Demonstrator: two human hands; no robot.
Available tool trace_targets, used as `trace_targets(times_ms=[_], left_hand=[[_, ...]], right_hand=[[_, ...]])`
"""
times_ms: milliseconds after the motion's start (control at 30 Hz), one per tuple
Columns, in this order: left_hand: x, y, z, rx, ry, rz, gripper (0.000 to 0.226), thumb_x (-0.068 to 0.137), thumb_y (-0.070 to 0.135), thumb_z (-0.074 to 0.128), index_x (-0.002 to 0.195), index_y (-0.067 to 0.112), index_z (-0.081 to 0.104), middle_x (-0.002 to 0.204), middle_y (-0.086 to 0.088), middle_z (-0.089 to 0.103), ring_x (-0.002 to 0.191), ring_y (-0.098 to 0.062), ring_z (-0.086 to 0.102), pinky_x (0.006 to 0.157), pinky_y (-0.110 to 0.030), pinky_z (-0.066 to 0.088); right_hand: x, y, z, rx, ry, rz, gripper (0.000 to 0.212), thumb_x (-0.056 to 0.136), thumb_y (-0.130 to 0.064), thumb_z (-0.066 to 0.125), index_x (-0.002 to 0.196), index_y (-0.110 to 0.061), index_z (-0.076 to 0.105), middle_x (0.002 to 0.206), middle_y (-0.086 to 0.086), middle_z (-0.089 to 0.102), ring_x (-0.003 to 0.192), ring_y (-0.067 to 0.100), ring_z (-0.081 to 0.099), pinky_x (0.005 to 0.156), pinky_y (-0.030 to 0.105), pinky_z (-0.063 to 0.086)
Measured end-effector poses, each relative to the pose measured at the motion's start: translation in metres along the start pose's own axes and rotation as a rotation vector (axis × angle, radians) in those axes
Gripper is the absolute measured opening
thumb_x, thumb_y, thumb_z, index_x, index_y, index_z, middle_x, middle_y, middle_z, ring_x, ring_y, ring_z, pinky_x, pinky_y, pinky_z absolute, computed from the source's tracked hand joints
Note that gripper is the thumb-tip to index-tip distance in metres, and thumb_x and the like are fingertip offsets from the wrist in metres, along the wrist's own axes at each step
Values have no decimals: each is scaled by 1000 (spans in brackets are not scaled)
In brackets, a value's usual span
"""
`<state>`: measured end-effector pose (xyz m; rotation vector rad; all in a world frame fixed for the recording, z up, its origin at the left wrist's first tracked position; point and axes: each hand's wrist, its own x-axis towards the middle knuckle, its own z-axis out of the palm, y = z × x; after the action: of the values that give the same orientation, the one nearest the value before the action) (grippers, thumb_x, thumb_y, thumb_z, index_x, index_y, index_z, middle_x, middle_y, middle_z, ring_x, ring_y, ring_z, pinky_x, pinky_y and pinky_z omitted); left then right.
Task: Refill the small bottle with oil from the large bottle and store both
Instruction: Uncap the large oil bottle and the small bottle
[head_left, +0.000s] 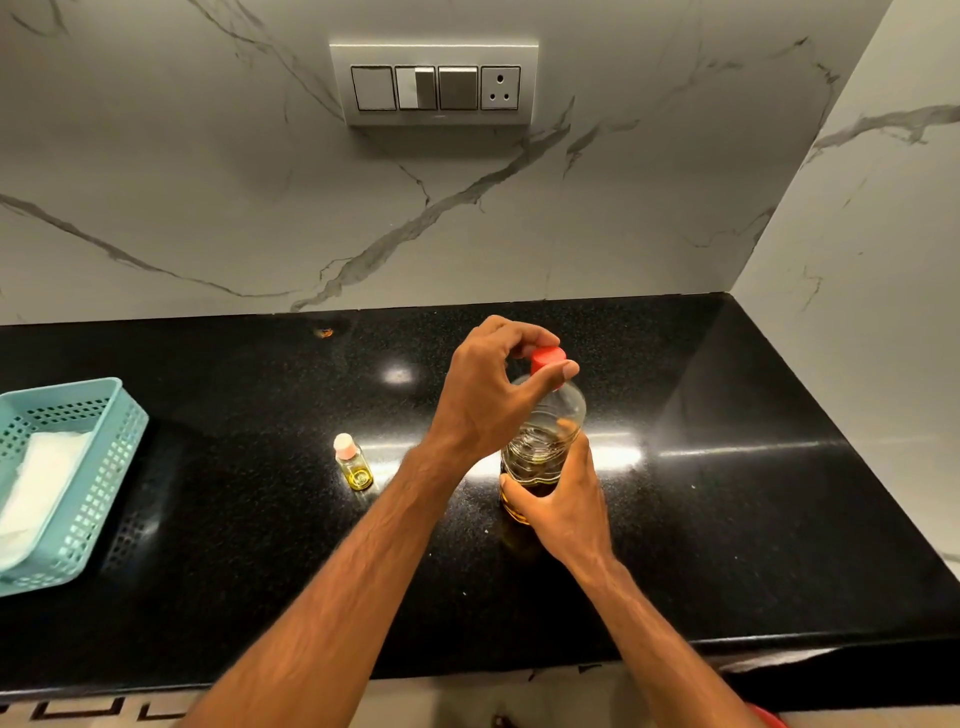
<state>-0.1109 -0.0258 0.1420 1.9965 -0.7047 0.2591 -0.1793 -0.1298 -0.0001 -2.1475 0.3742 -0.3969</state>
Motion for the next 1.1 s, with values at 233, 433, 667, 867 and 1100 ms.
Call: trace_targets(times_ms=[233, 433, 667, 867, 1100], left_hand=[[21, -21, -16, -397, 90, -228, 20, 85, 30, 69, 104, 24, 67, 101, -2, 69, 90, -12, 64, 73, -22, 56], [12, -117, -2, -34, -9, -602, 11, 90, 21, 65, 96, 12, 61, 84, -5, 66, 76, -19, 67, 67, -30, 55], [1, -170, 25, 455, -548, -606, 13, 92, 13, 57, 82, 7, 62, 88, -8, 74, 75, -18, 70, 73, -38, 60], [2, -172, 53, 517, -513, -482, 11, 89, 24, 56, 87, 14, 62, 93, -7, 70, 83, -28, 65, 64, -30, 42], [-8, -179, 66, 430, -505, -363, 19, 90, 21, 56, 79, 8, 63, 90, -13, 62, 87, -32, 62, 67, -35, 42]], right_hand=[[0, 0, -2, 0, 7, -4, 93, 65, -54, 77, 140, -28, 27, 130, -4, 52, 113, 15, 54, 89, 30, 46], [0, 0, -3, 17, -12, 7, 91, 66, -52, 78, 138, -29, 28, 129, -4, 51, 113, 13, 54, 88, 28, 44], [1, 0, -2, 8, -12, 3, 92, 66, -52, 78, 139, -27, 28, 128, -5, 50, 112, 11, 53, 86, 26, 44], [1, -1, -2, -13, 9, 9, 92, 63, -58, 76, 137, -31, 29, 123, -11, 51, 107, 5, 52, 83, 21, 40], [1, 0, -2, -14, 4, 21, 91, 63, -57, 77, 136, -34, 29, 122, -13, 53, 108, 6, 54, 86, 22, 42]])
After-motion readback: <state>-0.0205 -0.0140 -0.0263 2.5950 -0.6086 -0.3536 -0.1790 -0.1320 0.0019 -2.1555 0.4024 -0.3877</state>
